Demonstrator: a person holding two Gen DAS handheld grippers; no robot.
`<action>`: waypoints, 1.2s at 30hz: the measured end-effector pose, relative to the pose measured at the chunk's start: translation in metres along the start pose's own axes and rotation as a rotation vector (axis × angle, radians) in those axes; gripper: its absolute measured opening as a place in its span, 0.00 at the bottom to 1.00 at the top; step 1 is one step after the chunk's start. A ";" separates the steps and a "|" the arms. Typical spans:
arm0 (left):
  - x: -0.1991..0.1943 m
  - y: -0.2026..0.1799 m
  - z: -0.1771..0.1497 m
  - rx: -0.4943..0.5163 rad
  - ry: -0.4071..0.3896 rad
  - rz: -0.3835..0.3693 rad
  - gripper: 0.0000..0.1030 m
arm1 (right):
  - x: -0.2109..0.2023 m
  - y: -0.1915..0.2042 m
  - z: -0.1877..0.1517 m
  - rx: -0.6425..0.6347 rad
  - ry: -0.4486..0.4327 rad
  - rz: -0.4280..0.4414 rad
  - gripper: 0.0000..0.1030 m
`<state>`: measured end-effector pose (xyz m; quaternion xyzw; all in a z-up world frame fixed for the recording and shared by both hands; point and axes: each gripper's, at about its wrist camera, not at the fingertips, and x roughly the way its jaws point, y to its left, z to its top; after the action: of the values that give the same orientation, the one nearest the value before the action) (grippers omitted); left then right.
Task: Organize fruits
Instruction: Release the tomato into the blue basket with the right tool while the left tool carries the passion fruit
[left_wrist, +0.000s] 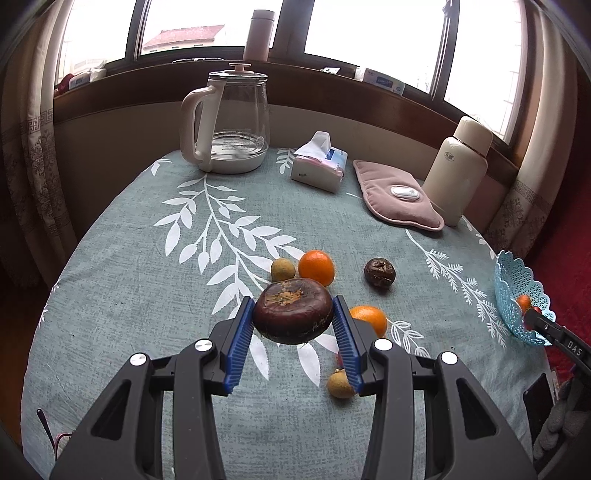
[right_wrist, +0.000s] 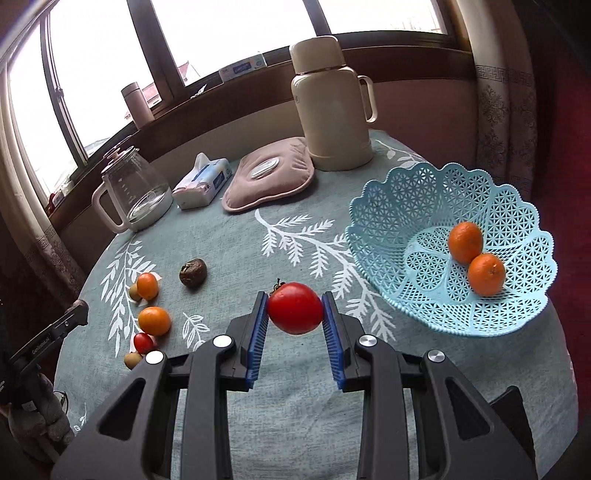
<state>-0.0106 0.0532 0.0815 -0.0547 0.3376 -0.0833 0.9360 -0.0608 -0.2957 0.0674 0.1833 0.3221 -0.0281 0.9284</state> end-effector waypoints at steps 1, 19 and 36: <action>0.000 -0.001 -0.001 0.002 0.001 -0.001 0.42 | -0.003 -0.009 0.001 0.019 -0.009 -0.015 0.29; 0.007 -0.020 -0.012 0.042 0.030 -0.011 0.42 | -0.011 -0.092 0.003 0.189 -0.032 -0.136 0.35; 0.011 -0.071 -0.013 0.111 0.045 -0.067 0.42 | -0.044 -0.109 0.019 0.222 -0.140 -0.114 0.55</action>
<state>-0.0191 -0.0193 0.0754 -0.0121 0.3516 -0.1344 0.9264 -0.1032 -0.4070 0.0734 0.2638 0.2614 -0.1289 0.9195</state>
